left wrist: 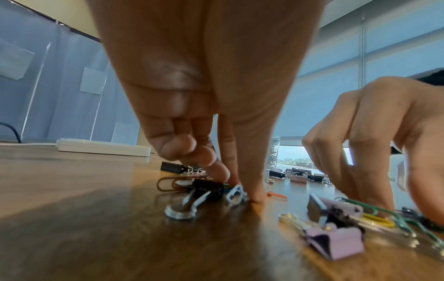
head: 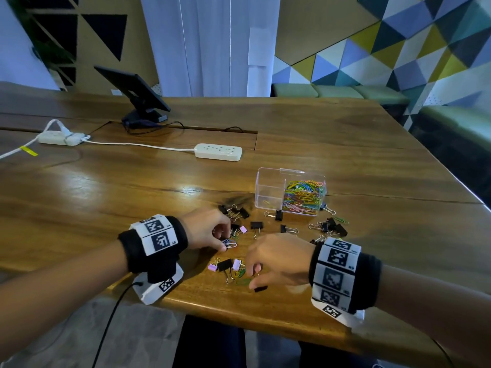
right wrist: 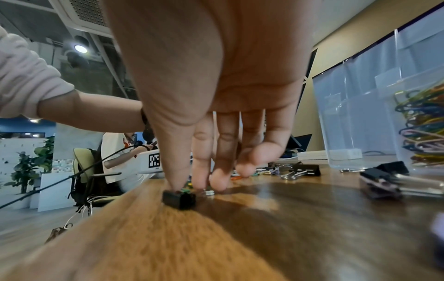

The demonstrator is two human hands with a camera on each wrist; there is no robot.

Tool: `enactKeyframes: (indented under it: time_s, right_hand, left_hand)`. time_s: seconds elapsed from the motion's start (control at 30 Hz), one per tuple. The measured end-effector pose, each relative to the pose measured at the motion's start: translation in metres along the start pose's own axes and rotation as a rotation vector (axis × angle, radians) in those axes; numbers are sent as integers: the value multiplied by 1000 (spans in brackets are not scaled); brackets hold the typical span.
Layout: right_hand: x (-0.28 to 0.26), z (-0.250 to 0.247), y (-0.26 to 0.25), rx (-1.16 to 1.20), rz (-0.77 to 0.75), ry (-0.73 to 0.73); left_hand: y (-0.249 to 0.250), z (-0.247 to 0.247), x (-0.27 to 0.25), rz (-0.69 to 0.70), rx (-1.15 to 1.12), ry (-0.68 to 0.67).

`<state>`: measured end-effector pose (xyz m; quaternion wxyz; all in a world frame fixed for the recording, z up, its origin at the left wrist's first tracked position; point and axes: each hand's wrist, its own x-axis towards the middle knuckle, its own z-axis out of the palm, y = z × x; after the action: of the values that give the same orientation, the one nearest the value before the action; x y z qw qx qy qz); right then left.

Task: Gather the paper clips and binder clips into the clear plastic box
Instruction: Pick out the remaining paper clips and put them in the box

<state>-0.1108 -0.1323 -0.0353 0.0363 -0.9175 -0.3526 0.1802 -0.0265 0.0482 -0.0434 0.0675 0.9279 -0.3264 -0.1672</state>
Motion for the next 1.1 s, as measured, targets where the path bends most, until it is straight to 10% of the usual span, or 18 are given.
enactKeyframes:
  time_s: [1.1]
  right_hand:
    - [4,5,-2,62,49,11]
  left_hand:
    - [13,0,5,47,82,-6]
